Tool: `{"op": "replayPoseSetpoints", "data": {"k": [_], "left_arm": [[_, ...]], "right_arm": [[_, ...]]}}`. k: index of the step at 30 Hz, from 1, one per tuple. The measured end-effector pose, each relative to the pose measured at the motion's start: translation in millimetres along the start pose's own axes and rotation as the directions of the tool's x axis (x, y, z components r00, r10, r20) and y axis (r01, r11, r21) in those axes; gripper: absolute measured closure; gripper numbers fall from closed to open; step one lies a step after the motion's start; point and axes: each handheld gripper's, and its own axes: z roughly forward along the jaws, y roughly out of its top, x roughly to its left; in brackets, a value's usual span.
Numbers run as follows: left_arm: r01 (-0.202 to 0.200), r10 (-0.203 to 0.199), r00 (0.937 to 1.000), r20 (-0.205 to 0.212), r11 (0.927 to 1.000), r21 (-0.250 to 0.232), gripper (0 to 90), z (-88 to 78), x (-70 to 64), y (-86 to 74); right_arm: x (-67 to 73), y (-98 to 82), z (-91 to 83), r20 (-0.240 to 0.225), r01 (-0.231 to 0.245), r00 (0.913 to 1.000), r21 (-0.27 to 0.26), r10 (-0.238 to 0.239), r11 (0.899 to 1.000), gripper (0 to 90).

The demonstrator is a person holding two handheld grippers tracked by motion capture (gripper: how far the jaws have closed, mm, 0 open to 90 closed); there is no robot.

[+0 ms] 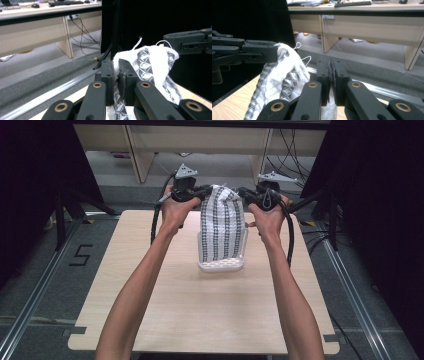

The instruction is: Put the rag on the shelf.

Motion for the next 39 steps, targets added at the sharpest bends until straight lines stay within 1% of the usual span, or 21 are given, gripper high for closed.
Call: {"op": "replayPoseSetpoints", "data": {"k": [2, 3, 5, 7, 9, 11, 13, 14, 16, 19, 21, 25, 27, 28, 29, 30, 31, 32, 33, 35, 39], "left_arm": [[0.011, -0.011, 0.9999, 0.000, 0.9999, -0.001, 82.7, 2.3, 1.7, -2.4], [0.016, -0.016, 0.9999, -0.001, 0.9999, 0.003, 82.6, 4.0, 3.0, -4.2], [0.015, -0.015, 0.9999, -0.009, 0.9998, 0.012, 82.4, 7.3, 4.8, -7.1], [0.022, -0.022, 0.9996, -0.019, 0.9994, 0.026, 82.2, 12.4, 7.8, -12.3], [0.029, -0.029, 0.9994, -0.019, 0.9991, 0.030, 82.2, 14.2, 8.5, -14.5], [0.028, -0.027, 0.9994, -0.021, 0.9982, 0.053, 82.0, 17.7, 10.9, -19.7], [0.031, -0.030, 0.9994, -0.019, 0.9977, 0.060, 81.8, 18.9, 11.8, -22.1], [0.030, -0.028, 0.9994, -0.022, 0.9972, 0.068, 81.6, 20.5, 13.7, -26.9], [0.029, -0.028, 0.9994, -0.020, 0.9961, 0.083, 81.0, 22.5, 15.2, -31.3], [0.029, -0.027, 0.9994, -0.019, 0.9955, 0.090, 80.5, 23.4, 15.9, -34.3], [0.016, -0.015, 0.9998, -0.015, 0.9944, 0.104, 80.1, 24.2, 16.8, -38.3], [0.004, -0.003, 1.0000, -0.008, 0.9922, 0.124, 78.2, 24.9, 16.3, -41.2], [0.000, -0.002, 1.0000, 0.007, 0.9885, 0.151, 75.9, 27.0, 16.5, -44.2], [0.000, -0.002, 1.0000, 0.007, 0.9885, 0.151, 73.7, 27.0, 16.5, -44.2], [-0.017, 0.017, 0.9998, -0.002, 0.9817, 0.190, 69.7, 29.2, 15.2, -46.5], [-0.025, 0.025, 0.9997, 0.002, 0.9781, 0.206, 66.8, 29.7, 15.9, -47.4], [-0.025, 0.025, 0.9997, 0.002, 0.9781, 0.206, 63.7, 29.7, 15.9, -47.4], [-0.015, 0.015, 0.9999, 0.003, 0.9769, 0.213, 63.7, 30.4, 15.5, -48.2], [-0.018, 0.021, 0.9997, -0.012, 0.9729, 0.230, 55.4, 31.5, 15.2, -49.4], [-0.025, 0.030, 0.9994, -0.019, 0.9712, 0.237, 54.1, 30.8, 15.7, -49.3], [-0.012, 0.016, 0.9998, -0.015, 0.9735, 0.228, 53.1, 27.6, 16.7, -48.4]], "right_arm": [[-0.4, -0.7, 1.5, 0.002, -0.007, 1.0000, 0.004, 0.007, 1.000, 86.2], [-2.4, -3.4, 7.0, 0.007, -0.016, 0.9999, 0.015, 0.016, 1.000, 86.1], [-4.3, -5.3, 10.3, 0.010, -0.001, 1.0000, 0.015, 0.001, 1.000, 86.1], [-4.7, -10.7, 17.7, 0.026, -0.028, 0.9993, 0.037, 0.027, 0.999, 86.1], [-5.7, -12.4, 20.5, 0.031, -0.022, 0.9993, 0.043, 0.021, 0.999, 86.0], [-8.6, -16.7, 27.0, 0.038, -0.014, 0.9992, 0.066, 0.012, 0.998, 85.8], [-8.7, -19.0, 29.3, 0.047, -0.021, 0.9987, 0.083, 0.018, 0.996, 85.7], [-9.3, -22.6, 32.4, 0.057, -0.032, 0.9980, 0.105, 0.027, 0.994, 85.5], [-11.5, -25.6, 35.6, 0.059, -0.016, 0.9982, 0.117, 0.009, 0.993, 85.4], [-10.5, -27.9, 38.1, 0.063, -0.018, 0.9980, 0.132, 0.010, 0.991, 85.4], [-10.1, -31.5, 41.7, 0.065, -0.006, 0.9979, 0.159, -0.004, 0.987, 85.0], [-11.7, -35.8, 44.6, 0.072, -0.006, 0.9974, 0.183, -0.007, 0.983, 84.3], [-13.6, -39.7, 46.1, 0.069, -0.017, 0.9976, 0.207, 0.003, 0.978, 82.3], [-13.6, -39.7, 46.1, 0.069, -0.017, 0.9976, 0.207, 0.003, 0.978, 82.3], [-14.7, -42.4, 47.2, 0.084, -0.018, 0.9964, 0.222, -0.001, 0.975, 75.9], [-14.7, -42.7, 47.4, 0.093, -0.038, 0.9955, 0.231, 0.016, 0.972, 71.1], [-15.2, -43.6, 48.4, 0.108, -0.045, 0.9940, 0.238, 0.020, 0.970, 67.1], [-15.2, -43.6, 48.4, 0.108, -0.045, 0.9940, 0.238, 0.020, 0.970, 67.1], [-15.2, -43.3, 47.7, 0.116, -0.056, 0.9928, 0.237, 0.029, 0.970, 64.9], [-16.6, -42.1, 45.9, 0.112, -0.050, 0.9934, 0.231, 0.025, 0.972, 63.1], [-17.8, -39.4, 42.5, 0.104, -0.058, 0.9939, 0.216, 0.036, 0.975, 61.4]]}}
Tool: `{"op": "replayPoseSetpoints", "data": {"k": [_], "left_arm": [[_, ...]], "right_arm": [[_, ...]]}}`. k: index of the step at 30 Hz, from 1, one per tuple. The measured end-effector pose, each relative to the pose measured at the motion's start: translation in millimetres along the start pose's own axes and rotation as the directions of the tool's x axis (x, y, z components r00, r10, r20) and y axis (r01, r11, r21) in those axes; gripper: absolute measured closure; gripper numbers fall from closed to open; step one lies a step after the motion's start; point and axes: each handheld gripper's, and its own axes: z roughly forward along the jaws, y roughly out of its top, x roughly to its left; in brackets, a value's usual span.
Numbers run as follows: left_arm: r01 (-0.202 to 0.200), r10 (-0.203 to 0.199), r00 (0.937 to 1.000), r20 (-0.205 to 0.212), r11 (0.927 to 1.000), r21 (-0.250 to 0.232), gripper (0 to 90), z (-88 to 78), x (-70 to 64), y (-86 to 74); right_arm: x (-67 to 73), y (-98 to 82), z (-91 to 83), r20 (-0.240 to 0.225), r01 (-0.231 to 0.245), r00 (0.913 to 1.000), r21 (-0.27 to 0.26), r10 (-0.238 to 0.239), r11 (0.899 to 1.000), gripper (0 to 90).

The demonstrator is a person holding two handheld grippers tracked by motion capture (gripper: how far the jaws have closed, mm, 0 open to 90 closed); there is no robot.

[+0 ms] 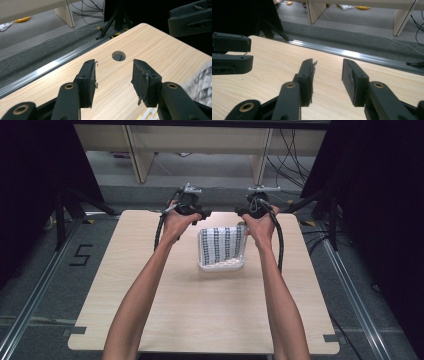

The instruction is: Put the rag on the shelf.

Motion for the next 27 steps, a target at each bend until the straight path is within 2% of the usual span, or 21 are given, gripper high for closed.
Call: {"op": "replayPoseSetpoints", "data": {"k": [3, 6, 8, 9, 11, 12, 14, 17, 19, 20, 22, 24, 25, 27], "left_arm": [[0.010, -0.010, 0.9999, 0.007, 0.9999, -0.008, 52.3, -6.5, 1.3, -0.6], [0.022, -0.022, 0.9997, 0.011, 0.9996, -0.017, 50.7, -9.9, 1.9, -0.9], [0.019, -0.019, 0.9998, 0.011, 0.9997, -0.013, 49.3, -14.7, 3.9, -0.6], [0.037, -0.036, 0.9990, 0.028, 0.9985, -0.041, 48.1, -18.6, 5.8, -2.1], [0.043, -0.042, 0.9985, 0.034, 0.9982, -0.041, 47.1, -20.5, 7.4, -3.1], [0.040, -0.039, 0.9989, 0.026, 0.9986, -0.034, 47.1, -23.0, 9.0, -4.1], [0.068, -0.067, 0.9970, 0.038, 0.9970, -0.037, 44.8, -28.3, 12.1, -8.1], [0.066, -0.065, 0.9971, 0.040, 0.9975, -0.026, 41.8, -32.3, 13.4, -10.5], [0.063, -0.063, 0.9974, 0.036, 0.9979, -0.015, 39.7, -38.4, 15.1, -12.6], [0.063, -0.063, 0.9974, 0.036, 0.9979, -0.015, 37.9, -38.4, 15.1, -12.6], [0.076, -0.076, 0.9962, 0.042, 0.9971, 0.003, 34.1, -46.0, 16.4, -14.1], [0.086, -0.086, 0.9950, 0.051, 0.9963, -0.002, 30.6, -47.6, 15.7, -14.8], [0.075, -0.075, 0.9961, 0.046, 0.9972, 0.002, 29.6, -52.2, 15.2, -15.8], [0.081, -0.081, 0.9956, 0.047, 0.9967, 0.001, 27.4, -56.8, 14.3, -17.3]], "right_arm": [[-2.3, 0.9, -5.5, -0.003, -0.017, 0.9998, 0.004, 0.017, 1.000, 59.3], [-4.3, 0.6, -8.2, 0.007, -0.016, 0.9998, -0.001, 0.016, 1.000, 57.6], [-6.6, 1.8, -11.6, -0.004, -0.013, 0.9999, -0.002, 0.013, 1.000, 56.6], [-7.6, 3.0, -15.5, -0.009, -0.008, 0.9999, -0.012, 0.008, 1.000, 55.2], [-8.4, 4.2, -19.0, -0.014, -0.005, 0.9999, -0.014, 0.005, 1.000, 54.1], [-8.4, 4.2, -19.0, -0.014, -0.005, 0.9999, -0.014, 0.005, 1.000, 54.1], [-9.3, 5.3, -24.1, -0.023, -0.010, 0.9997, -0.024, 0.010, 1.000, 52.3], [-7.8, 5.1, -29.0, -0.023, -0.002, 0.9997, -0.017, 0.002, 1.000, 49.3], [-8.3, 5.8, -31.6, -0.034, 0.024, 0.9991, -0.020, -0.025, 1.000, 47.5], [-7.4, 5.8, -33.6, -0.046, 0.013, 0.9988, -0.020, -0.014, 1.000, 46.7], [-5.7, 6.3, -36.9, -0.064, 0.019, 0.9977, -0.014, -0.019, 1.000, 44.2], [-5.0, 6.4, -38.0, -0.073, 0.025, 0.9970, -0.013, -0.026, 1.000, 42.7], [-2.7, 6.4, -41.0, -0.082, 0.022, 0.9964, -0.013, -0.023, 1.000, 40.8], [0.6, 6.0, -43.7, -0.089, 0.026, 0.9957, -0.015, -0.027, 1.000, 39.4]]}}
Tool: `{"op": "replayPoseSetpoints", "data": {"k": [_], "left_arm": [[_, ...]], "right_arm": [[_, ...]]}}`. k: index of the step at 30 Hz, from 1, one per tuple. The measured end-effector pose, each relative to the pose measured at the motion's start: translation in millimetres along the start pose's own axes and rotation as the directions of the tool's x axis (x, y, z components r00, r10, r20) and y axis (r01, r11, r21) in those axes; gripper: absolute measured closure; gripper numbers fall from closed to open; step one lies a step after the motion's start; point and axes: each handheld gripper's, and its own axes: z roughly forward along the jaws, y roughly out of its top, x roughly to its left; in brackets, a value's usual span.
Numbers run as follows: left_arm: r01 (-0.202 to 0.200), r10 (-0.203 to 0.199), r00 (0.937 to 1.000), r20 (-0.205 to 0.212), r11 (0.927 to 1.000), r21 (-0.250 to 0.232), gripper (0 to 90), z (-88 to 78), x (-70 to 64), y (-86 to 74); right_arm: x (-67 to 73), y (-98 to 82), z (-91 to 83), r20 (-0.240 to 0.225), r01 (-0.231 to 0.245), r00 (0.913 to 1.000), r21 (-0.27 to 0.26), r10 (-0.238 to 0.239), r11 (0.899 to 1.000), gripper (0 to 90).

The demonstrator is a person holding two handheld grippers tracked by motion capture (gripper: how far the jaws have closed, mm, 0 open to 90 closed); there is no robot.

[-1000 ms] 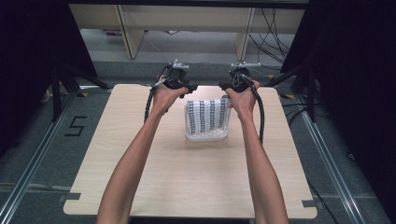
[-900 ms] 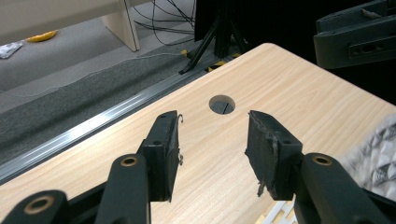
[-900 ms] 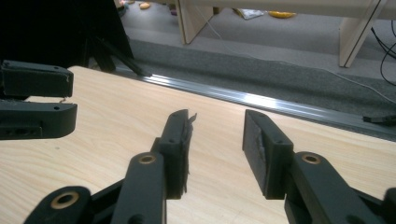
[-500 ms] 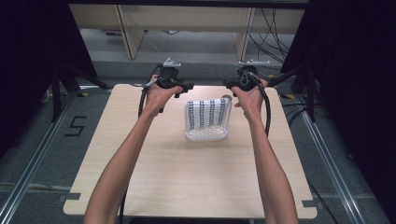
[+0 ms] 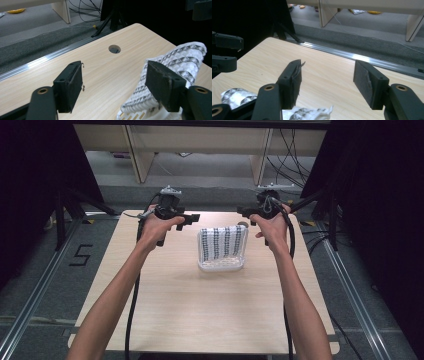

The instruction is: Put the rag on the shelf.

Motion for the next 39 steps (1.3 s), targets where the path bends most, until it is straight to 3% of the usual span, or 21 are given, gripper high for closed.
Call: {"op": "replayPoseSetpoints", "data": {"k": [1, 5, 8, 12, 13, 22, 25, 28, 29, 39], "left_arm": [[0.000, 0.000, 1.0000, 0.000, 1.0000, 0.000, 26.2, 0.0, 0.0, 0.0], [0.015, -0.015, 0.9999, 0.005, 0.9999, -0.001, 23.3, -7.7, -2.1, -1.9], [0.034, -0.033, 0.9992, 0.020, 0.9993, -0.015, 22.9, -11.6, -4.9, -4.3], [0.029, -0.029, 0.9995, 0.016, 0.9994, -0.017, 22.7, -17.2, -9.1, -9.5], [0.018, -0.018, 0.9997, 0.019, 0.9998, -0.006, 22.5, -18.7, -9.2, -10.4], [0.025, -0.024, 0.9988, 0.042, 0.9990, -0.038, 22.3, -24.1, -15.7, -18.3], [0.006, -0.005, 0.9992, 0.039, 0.9996, -0.029, 22.3, -26.4, -19.1, -20.6], [0.013, -0.011, 0.9980, 0.063, 0.9989, -0.045, 22.3, -28.8, -24.0, -22.5], [0.011, -0.008, 0.9976, 0.069, 0.9985, -0.054, 22.2, -31.0, -28.8, -24.0], [-0.003, 0.010, 0.9944, 0.105, 0.9974, -0.072, 19.0, -39.0, -44.0, -29.2]], "right_arm": [[0.1, 0.0, -0.5, -0.002, 0.017, 0.9998, 0.001, -0.017, 1.000, 38.9], [6.2, -2.4, -2.8, -0.019, 0.004, 0.9998, 0.003, -0.003, 1.000, 36.8], [9.7, -5.5, -5.2, -0.026, 0.022, 0.9994, 0.005, -0.022, 1.000, 35.3], [12.4, -8.4, -9.0, -0.022, 0.005, 0.9997, 0.004, -0.005, 1.000, 34.9], [11.6, -8.8, -9.8, -0.027, 0.019, 0.9994, 0.003, -0.019, 1.000, 34.6], [17.5, -12.1, -19.5, -0.038, 0.019, 0.9991, -0.011, -0.019, 1.000, 31.9], [19.3, -12.8, -21.3, -0.045, 0.020, 0.9988, -0.014, -0.020, 1.000, 31.8], [20.9, -13.2, -24.0, -0.038, 0.048, 0.9981, -0.015, -0.048, 0.999, 31.8], [23.0, -14.2, -24.4, -0.051, 0.027, 0.9983, -0.016, -0.028, 0.999, 31.8], [33.2, -18.2, -29.6, -0.066, 0.065, 0.9956, -0.022, -0.067, 0.998, 31.5]]}}
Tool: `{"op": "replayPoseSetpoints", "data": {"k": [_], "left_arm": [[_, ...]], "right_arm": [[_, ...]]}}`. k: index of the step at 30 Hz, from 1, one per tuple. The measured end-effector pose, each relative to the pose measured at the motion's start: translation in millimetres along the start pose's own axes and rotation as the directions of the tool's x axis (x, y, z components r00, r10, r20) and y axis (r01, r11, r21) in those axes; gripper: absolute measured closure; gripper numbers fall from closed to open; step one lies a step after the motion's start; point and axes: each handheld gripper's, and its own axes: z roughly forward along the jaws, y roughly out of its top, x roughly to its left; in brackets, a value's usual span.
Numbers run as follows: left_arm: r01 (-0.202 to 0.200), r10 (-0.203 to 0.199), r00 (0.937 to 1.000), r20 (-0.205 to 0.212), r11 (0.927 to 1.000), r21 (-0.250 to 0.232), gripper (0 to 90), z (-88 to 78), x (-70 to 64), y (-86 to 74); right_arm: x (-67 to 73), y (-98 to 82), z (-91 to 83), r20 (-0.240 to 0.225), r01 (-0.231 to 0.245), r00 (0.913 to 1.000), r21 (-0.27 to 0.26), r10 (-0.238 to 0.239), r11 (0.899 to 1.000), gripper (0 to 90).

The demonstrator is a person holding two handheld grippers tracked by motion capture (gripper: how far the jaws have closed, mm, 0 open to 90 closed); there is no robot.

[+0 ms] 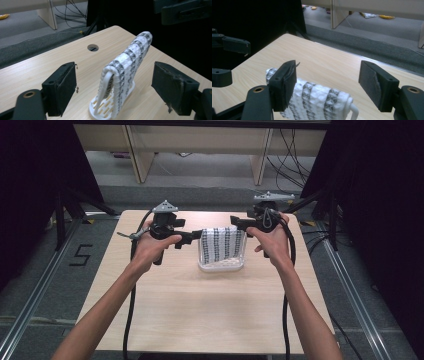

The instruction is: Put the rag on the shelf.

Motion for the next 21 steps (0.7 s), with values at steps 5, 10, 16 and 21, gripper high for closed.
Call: {"op": "replayPoseSetpoints", "data": {"k": [5, 10, 16, 21], "left_arm": [[-0.016, 0.016, 0.9999, 0.005, 0.9998, 0.009, 15.8, -3.7, -9.4, -8.2], [-0.024, 0.024, 0.9997, 0.001, 0.9997, -0.006, 15.9, -9.2, -14.5, -13.8], [-0.030, 0.031, 0.9992, 0.027, 0.9994, -0.016, 15.8, -18.2, -24.1, -23.9], [-0.036, 0.036, 0.9987, 0.036, 0.9993, -0.012, 15.8, -22.8, -31.3, -30.9]], "right_arm": [[9.0, -1.0, -6.7, -0.010, 0.017, 0.9998, -0.013, -0.017, 1.000, 31.4], [13.8, -3.5, -11.3, -0.021, 0.033, 0.9992, -0.010, -0.033, 0.999, 31.2], [21.6, -10.4, -18.3, -0.039, 0.054, 0.9977, -0.022, -0.055, 0.998, 30.6], [28.1, -15.9, -22.7, -0.050, 0.058, 0.9970, -0.016, -0.059, 0.998, 30.1]]}}
